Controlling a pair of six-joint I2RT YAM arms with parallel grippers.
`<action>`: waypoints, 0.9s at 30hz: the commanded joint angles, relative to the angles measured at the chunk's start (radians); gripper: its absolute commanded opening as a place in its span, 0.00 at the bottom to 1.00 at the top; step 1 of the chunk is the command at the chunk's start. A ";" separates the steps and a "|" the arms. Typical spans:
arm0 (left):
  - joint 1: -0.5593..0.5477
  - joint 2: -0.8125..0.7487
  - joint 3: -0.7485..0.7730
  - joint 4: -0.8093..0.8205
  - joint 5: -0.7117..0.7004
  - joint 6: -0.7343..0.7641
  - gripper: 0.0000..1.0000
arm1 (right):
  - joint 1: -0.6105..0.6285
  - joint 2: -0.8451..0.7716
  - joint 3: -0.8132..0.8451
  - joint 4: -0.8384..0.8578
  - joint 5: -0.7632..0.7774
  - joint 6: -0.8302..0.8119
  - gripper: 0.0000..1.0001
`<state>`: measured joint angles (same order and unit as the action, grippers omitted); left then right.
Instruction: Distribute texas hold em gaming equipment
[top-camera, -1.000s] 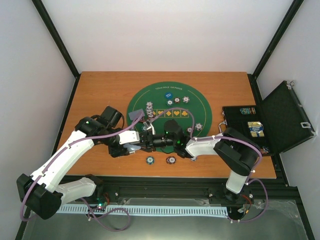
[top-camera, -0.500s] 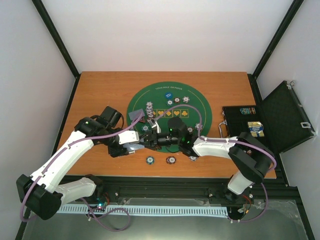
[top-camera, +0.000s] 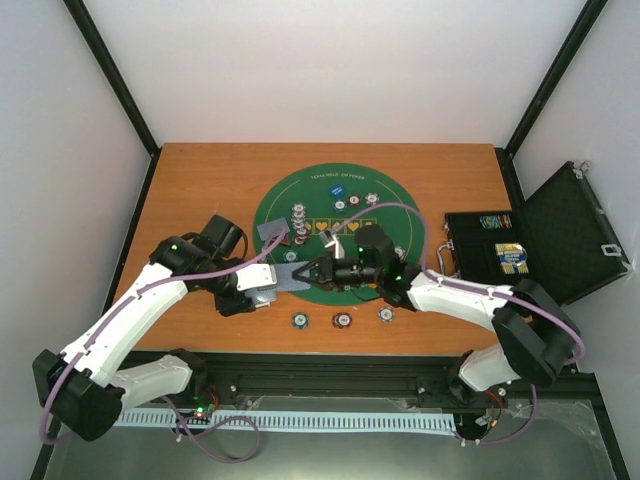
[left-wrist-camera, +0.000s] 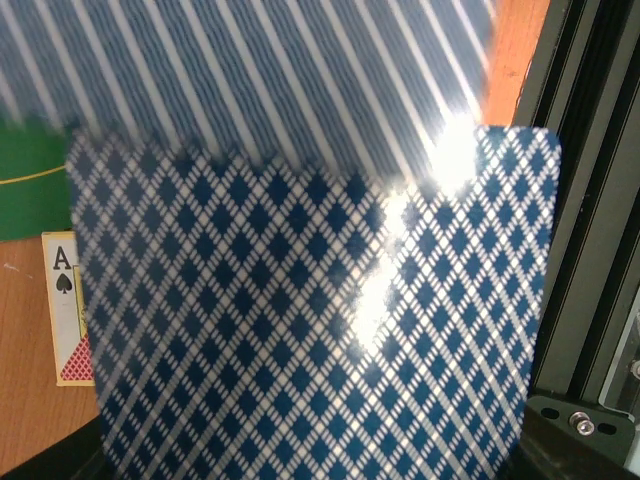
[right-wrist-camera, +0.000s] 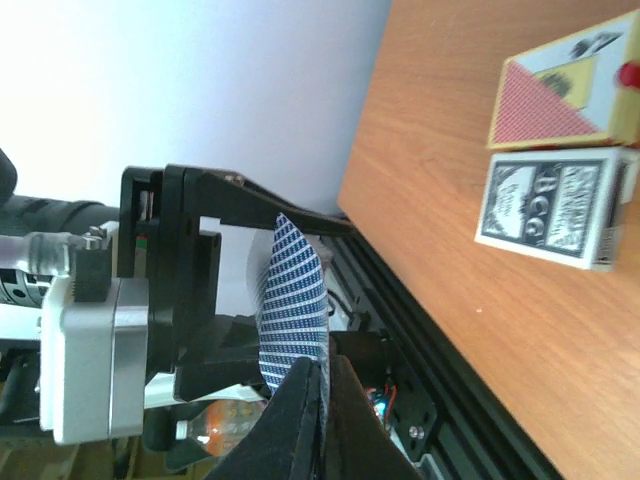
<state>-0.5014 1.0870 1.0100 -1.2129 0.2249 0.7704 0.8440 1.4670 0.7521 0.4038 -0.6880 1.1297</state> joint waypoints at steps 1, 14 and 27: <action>-0.003 -0.027 0.004 0.009 0.009 0.008 0.26 | -0.089 -0.094 -0.037 -0.149 0.002 -0.078 0.03; -0.003 -0.030 0.014 -0.006 0.007 0.005 0.23 | -0.380 -0.052 0.042 -0.568 -0.031 -0.417 0.03; -0.003 -0.038 0.026 -0.025 -0.001 0.008 0.23 | -0.397 0.133 0.133 -0.561 -0.031 -0.467 0.03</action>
<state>-0.5014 1.0687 1.0096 -1.2186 0.2237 0.7704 0.4538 1.5707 0.7982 -0.1486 -0.7116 0.6922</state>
